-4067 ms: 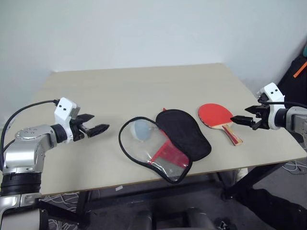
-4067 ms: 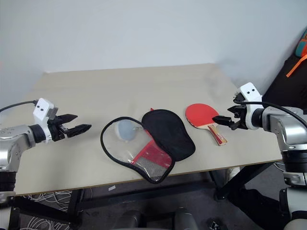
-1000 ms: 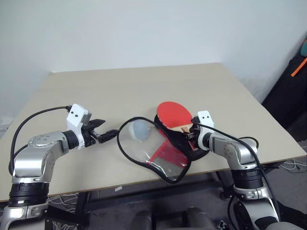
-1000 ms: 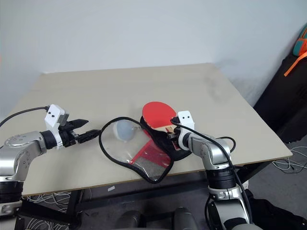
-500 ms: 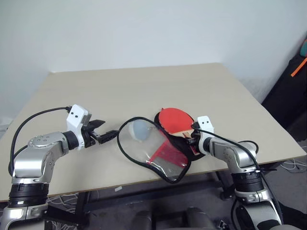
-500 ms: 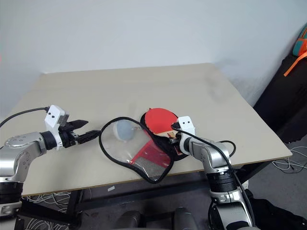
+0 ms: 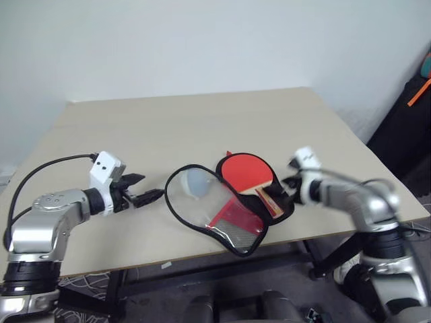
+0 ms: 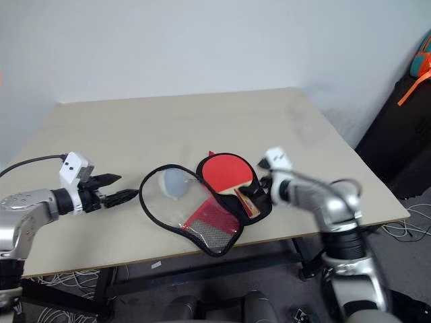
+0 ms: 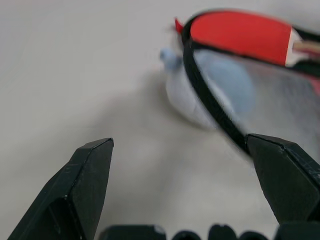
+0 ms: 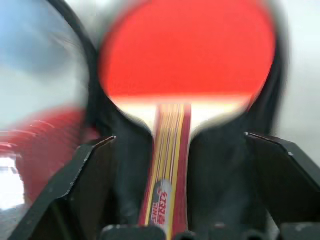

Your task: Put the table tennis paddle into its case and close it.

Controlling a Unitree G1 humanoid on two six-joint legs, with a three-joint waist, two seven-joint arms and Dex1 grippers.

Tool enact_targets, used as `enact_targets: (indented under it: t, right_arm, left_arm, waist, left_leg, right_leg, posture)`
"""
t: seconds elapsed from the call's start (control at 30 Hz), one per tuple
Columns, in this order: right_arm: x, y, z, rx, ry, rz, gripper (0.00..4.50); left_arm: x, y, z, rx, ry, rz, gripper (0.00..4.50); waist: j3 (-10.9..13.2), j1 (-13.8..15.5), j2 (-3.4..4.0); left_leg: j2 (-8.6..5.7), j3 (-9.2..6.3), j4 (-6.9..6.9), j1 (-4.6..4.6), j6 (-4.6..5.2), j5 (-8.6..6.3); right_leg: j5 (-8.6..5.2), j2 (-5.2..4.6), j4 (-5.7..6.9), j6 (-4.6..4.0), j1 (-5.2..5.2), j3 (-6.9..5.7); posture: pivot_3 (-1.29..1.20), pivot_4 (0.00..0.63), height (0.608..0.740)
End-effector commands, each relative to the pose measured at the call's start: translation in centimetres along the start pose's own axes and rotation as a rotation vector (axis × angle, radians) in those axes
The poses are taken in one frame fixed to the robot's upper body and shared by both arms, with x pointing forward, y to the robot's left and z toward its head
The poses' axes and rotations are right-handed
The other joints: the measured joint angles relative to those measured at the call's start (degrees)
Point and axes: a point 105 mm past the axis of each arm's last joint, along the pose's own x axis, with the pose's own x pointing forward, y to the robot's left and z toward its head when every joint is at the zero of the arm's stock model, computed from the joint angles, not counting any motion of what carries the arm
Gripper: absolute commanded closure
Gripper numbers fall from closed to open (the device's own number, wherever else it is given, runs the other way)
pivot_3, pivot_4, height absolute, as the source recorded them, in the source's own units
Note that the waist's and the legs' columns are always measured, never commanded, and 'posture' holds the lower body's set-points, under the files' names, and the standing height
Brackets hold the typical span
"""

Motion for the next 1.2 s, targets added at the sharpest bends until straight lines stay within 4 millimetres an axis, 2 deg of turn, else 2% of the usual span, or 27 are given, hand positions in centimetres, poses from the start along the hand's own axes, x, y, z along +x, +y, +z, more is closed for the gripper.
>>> enact_targets:
  t: [0.03,0.13,0.27,0.37,0.5,0.53,0.7,0.8,0.9,0.93,1.0,1.07,1.13,1.2]
  right_arm:
    - [-2.4,-0.4,4.0,-0.073,-0.123,0.039,0.07]
    - [-3.5,-2.1,5.9,-0.102,-0.185,-0.016,0.07]
    - [-4.1,-3.3,6.7,-0.092,-0.217,-0.085,0.07]
    - [-4.5,-3.4,6.8,-0.092,-0.223,-0.109,0.0]
    - [-5.0,-3.7,6.4,-0.074,-0.22,-0.146,0.0]
    - [-5.0,-3.7,6.1,-0.067,-0.213,-0.152,0.0]
    - [-4.9,-3.4,4.7,-0.038,-0.175,-0.144,0.0]
    - [-4.6,-3.8,4.5,-0.022,-0.175,-0.156,0.0]
    - [-4.1,-4.6,5.5,-0.015,-0.206,-0.17,0.0]
    - [-3.9,-4.8,5.7,-0.013,-0.21,-0.178,0.0]
    - [-3.5,-5.6,6.2,-0.01,-0.218,-0.206,0.0]
    - [-3.4,-6.5,6.7,-0.008,-0.23,-0.238,0.0]
    - [-3.5,-7.1,7.0,-0.009,-0.237,-0.258,0.0]
    - [-3.5,-7.3,7.2,-0.009,-0.243,-0.264,0.0]
  left_arm:
    - [-1.4,0.9,0.2,0.039,0.011,0.013,0.0]
    - [-0.5,1.3,-1.3,0.029,0.031,0.038,0.0]
    - [2.8,-0.3,-1.9,0.004,0.002,-0.005,0.0]
    - [4.5,-1.2,-2.1,0.007,-0.003,-0.027,0.64]
    - [6.4,-2.9,-1.0,-0.007,-0.045,-0.113,2.11]
    - [6.5,-3.8,-0.4,-0.028,-0.064,-0.166,2.35]
    - [5.5,-7.2,3.3,-0.068,-0.14,-0.4,2.35]
    - [5.6,-8.5,5.2,-0.047,-0.177,-0.462,2.35]
    - [8.3,-10.7,8.4,-0.027,-0.284,-0.502,2.35]
    - [9.6,-11.1,8.9,-0.021,-0.293,-0.488,2.35]
    - [13.9,-11.4,9.3,-0.001,-0.297,-0.37,2.35]
    - [16.4,-12.4,9.3,0.007,-0.289,-0.316,2.35]
    - [17.1,-13.3,8.9,0.021,-0.279,-0.332,2.35]
    - [16.9,-14.3,8.2,0.016,-0.266,-0.375,2.35]
  waist:
    - [-0.04,0.01,-0.07]
    - [-0.06,0.0,-0.08]
    - [-0.04,0.47,-0.04]
    - [-0.06,1.02,-0.12]
    - [-0.06,1.25,-0.11]
    - [-0.06,1.26,-0.11]
    - [-0.06,1.27,-0.13]
    - [-0.06,1.25,-0.13]
    - [-0.06,1.62,-0.12]
    - [-0.06,1.63,-0.12]
    - [-0.08,1.64,-0.12]
    - [-0.09,1.6,-0.14]
    - [-0.09,1.21,-0.15]
    - [-0.09,0.86,-0.14]
  left_leg:
    - [0.03,-0.02,-0.05,0.05,0.0,0.0]
    - [0.09,-0.02,-0.11,0.14,-0.01,0.0]
    - [-0.04,0.02,-0.02,0.0,0.01,0.01]
    - [-0.05,0.07,0.09,-0.09,0.02,0.0]
    - [-0.02,0.12,0.13,-0.06,0.02,0.0]
    - [-0.01,0.12,0.13,-0.06,0.02,0.0]
    - [-0.02,0.16,0.16,-0.08,0.03,-0.01]
    - [-0.01,0.18,0.18,-0.06,0.04,0.0]
    - [-0.06,0.16,0.28,-0.02,0.05,0.0]
    - [-0.08,0.16,0.3,-0.05,0.08,0.02]
    - [-0.13,0.17,0.34,0.0,0.11,0.03]
    - [-0.19,0.15,0.33,0.07,0.15,0.04]
    - [-0.2,0.17,0.27,0.04,0.19,0.01]
    - [-0.14,0.35,0.14,-0.04,0.22,-0.01]
  right_leg:
    - [-0.02,0.01,-0.05,-0.03,0.02,-0.05]
    - [-0.12,0.03,-0.06,-0.22,0.08,-0.1]
    - [-0.09,-0.06,-0.05,-0.16,0.07,-0.04]
    - [0.1,-0.06,-0.06,-0.18,0.03,0.03]
    - [0.11,-0.03,0.0,-0.19,0.03,0.04]
    - [0.01,-0.02,0.0,-0.03,0.03,0.04]
    - [0.01,-0.02,-0.01,-0.02,0.03,0.1]
    - [0.01,-0.01,0.01,-0.02,0.03,0.11]
    - [0.01,-0.01,0.0,0.0,0.17,0.1]
    - [0.06,-0.01,-0.05,0.07,0.2,0.1]
    - [0.12,-0.01,-0.12,0.17,0.32,0.15]
    - [0.14,-0.02,-0.19,0.22,0.46,0.17]
    - [0.17,-0.01,-0.2,0.18,0.38,0.25]
    - [0.29,0.04,-0.14,-0.03,0.08,0.45]
  posture:
    - [0.0,0.0,0.74]
    - [0.0,0.0,0.74]
    - [0.0,0.0,0.74]
    - [0.0,0.0,0.74]
    - [0.0,0.0,0.74]
    - [0.0,0.0,0.74]
    - [0.0,0.0,0.74]
    - [0.0,0.0,0.74]
    - [0.0,0.0,0.74]
    - [0.0,0.0,0.74]
    - [0.0,0.0,0.74]
    - [0.0,0.0,0.74]
    - [0.0,0.0,0.74]
    - [0.0,0.0,0.74]
